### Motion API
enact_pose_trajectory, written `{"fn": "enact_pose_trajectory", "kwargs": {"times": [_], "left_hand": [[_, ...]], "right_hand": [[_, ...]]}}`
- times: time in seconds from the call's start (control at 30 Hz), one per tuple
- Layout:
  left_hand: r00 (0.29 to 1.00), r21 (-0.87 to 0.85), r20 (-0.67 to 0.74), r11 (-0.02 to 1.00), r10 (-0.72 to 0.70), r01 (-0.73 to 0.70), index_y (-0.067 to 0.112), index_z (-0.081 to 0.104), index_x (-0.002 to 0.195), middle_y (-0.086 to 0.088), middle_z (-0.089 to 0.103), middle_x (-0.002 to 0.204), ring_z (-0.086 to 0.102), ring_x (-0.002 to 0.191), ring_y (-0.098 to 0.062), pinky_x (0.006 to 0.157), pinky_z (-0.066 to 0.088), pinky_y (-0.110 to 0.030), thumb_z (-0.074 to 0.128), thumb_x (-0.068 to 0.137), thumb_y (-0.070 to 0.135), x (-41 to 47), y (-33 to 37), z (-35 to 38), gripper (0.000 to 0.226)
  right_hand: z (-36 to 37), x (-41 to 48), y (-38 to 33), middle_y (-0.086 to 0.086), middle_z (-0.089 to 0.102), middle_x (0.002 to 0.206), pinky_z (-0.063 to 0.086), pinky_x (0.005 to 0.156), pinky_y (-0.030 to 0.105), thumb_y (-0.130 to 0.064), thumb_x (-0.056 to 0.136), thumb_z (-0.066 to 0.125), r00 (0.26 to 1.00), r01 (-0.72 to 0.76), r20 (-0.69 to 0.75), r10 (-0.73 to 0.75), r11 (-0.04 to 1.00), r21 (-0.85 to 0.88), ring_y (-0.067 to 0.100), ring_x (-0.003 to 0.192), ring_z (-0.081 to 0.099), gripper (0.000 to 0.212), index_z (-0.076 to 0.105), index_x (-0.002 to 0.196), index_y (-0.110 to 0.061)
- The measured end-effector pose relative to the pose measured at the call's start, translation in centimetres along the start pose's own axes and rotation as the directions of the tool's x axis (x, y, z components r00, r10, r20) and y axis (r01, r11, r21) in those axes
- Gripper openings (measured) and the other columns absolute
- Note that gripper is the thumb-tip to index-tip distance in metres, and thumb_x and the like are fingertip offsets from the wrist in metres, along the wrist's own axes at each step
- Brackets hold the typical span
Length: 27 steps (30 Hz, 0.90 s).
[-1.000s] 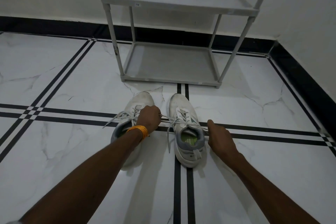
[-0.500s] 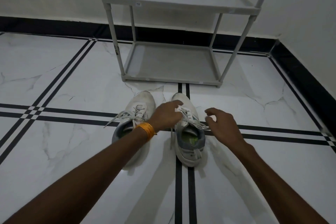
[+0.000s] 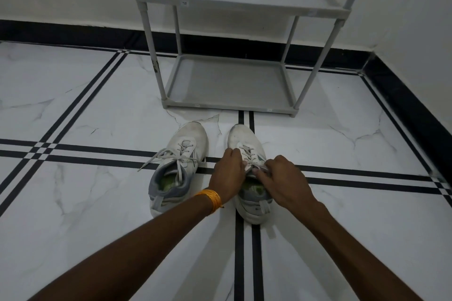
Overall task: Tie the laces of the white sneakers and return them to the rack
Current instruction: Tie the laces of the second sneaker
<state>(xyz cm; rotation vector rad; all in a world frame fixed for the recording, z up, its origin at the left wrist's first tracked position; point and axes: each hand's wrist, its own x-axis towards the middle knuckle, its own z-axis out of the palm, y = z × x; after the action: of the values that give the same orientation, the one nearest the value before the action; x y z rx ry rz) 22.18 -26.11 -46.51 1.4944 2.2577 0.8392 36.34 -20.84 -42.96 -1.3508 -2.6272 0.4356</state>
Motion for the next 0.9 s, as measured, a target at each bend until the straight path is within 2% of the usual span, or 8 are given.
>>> {"fn": "enact_pose_trajectory", "kwargs": {"times": [0.03, 0.1, 0.2, 0.3, 0.43, 0.57, 0.73, 0.9], "left_hand": [[1.0, 0.042, 0.017, 0.999, 0.018, -0.019, 0.006, 0.05, 0.11, -0.014, 0.053, 0.11, 0.059, 0.088, -0.029, 0.072, 0.048, -0.034, 0.047, 0.099, 0.022, 0.0, -0.1, 0.1, 0.019], [0.997, 0.133, 0.038, 0.988, 0.068, -0.073, 0.007, 0.046, 0.117, -0.015, 0.053, 0.115, 0.061, 0.088, -0.031, 0.071, 0.051, -0.037, 0.047, 0.099, 0.023, -0.2, -0.2, 0.1, 0.024], [0.992, 0.214, 0.057, 0.969, 0.116, -0.126, 0.006, 0.041, 0.126, -0.015, 0.065, 0.108, 0.066, 0.087, -0.031, 0.069, 0.053, -0.04, 0.052, 0.096, 0.028, -0.1, -0.3, -0.2, 0.039], [0.998, 0.156, -0.045, 0.987, 0.045, -0.038, 0.01, 0.053, 0.107, -0.012, 0.07, 0.087, 0.064, 0.072, -0.026, 0.062, 0.051, -0.035, 0.045, 0.098, 0.034, 0.2, 0.2, -0.8, 0.027], [0.994, 0.152, -0.107, 0.988, -0.016, 0.033, 0.01, 0.063, 0.065, -0.004, 0.055, 0.057, 0.053, 0.056, -0.02, 0.055, 0.045, -0.029, 0.05, 0.092, 0.039, 1.5, 0.8, -1.6, 0.041], [0.998, 0.242, -0.053, 0.97, 0.035, -0.021, 0.008, 0.068, 0.066, -0.006, 0.054, 0.057, 0.053, 0.057, -0.021, 0.054, 0.045, -0.03, 0.053, 0.087, 0.034, 2.7, 1.2, -2.1, 0.037], [0.999, 0.239, -0.05, 0.971, 0.02, -0.007, 0.009, 0.056, 0.055, -0.008, 0.047, 0.05, 0.044, 0.051, -0.022, 0.053, 0.027, -0.03, 0.052, 0.087, 0.029, 2.6, 0.2, -2.0, 0.038], [0.999, 0.273, -0.032, 0.962, -0.002, 0.01, 0.013, 0.053, 0.057, -0.002, 0.043, 0.05, 0.039, 0.049, -0.016, 0.054, 0.028, -0.028, 0.05, 0.089, 0.03, 2.8, 0.4, -2.0, 0.037]], "right_hand": [[0.0, 0.0, -0.3, 0.006, 0.059, 0.097, 0.036, 0.062, 0.027, -0.052, 0.091, 0.051, 1.0, 0.024, 0.006, -0.023, 0.997, -0.075, 0.019, 0.077, 0.056, 0.042, 0.063, 0.099, -0.013], [-0.4, 0.2, -1.1, 0.007, 0.059, 0.104, 0.037, 0.064, 0.028, -0.042, 0.091, 0.058, 0.997, 0.068, 0.046, -0.058, 0.966, -0.251, 0.022, 0.086, 0.061, 0.037, 0.061, 0.109, -0.01], [-0.9, 1.0, -1.6, 0.01, 0.06, 0.112, 0.045, 0.074, 0.031, -0.025, 0.085, 0.07, 0.989, 0.119, 0.12, -0.082, 0.932, -0.342, 0.025, 0.096, 0.062, 0.038, 0.059, 0.117, -0.009], [-0.8, 1.5, -1.0, 0.012, 0.061, 0.112, 0.046, 0.076, 0.03, -0.024, 0.085, 0.069, 0.982, 0.164, 0.137, -0.129, 0.943, -0.289, 0.027, 0.096, 0.062, 0.036, 0.058, 0.115, -0.008], [-1.0, 2.1, 0.2, 0.01, 0.067, 0.104, 0.041, 0.074, 0.026, -0.028, 0.089, 0.064, 0.984, 0.153, 0.111, -0.14, 0.981, -0.116, 0.025, 0.091, 0.063, 0.024, 0.064, 0.105, -0.01], [-0.5, 1.2, 1.1, 0.007, 0.067, 0.101, 0.036, 0.071, 0.024, -0.029, 0.089, 0.064, 0.981, 0.193, 0.039, -0.19, 0.976, -0.102, 0.023, 0.088, 0.062, 0.021, 0.061, 0.101, -0.013], [0.4, 0.8, 1.5, 0.01, 0.069, 0.092, 0.034, 0.065, 0.027, -0.026, 0.086, 0.066, 0.976, 0.213, -0.023, -0.216, 0.97, -0.114, 0.03, 0.082, 0.065, 0.017, 0.062, 0.094, -0.011], [0.7, 1.0, 1.4, 0.01, 0.071, 0.094, 0.037, 0.068, 0.028, -0.03, 0.091, 0.06, 0.983, 0.177, -0.028, -0.179, 0.982, -0.071, 0.029, 0.083, 0.065, 0.021, 0.064, 0.097, -0.011]]}}
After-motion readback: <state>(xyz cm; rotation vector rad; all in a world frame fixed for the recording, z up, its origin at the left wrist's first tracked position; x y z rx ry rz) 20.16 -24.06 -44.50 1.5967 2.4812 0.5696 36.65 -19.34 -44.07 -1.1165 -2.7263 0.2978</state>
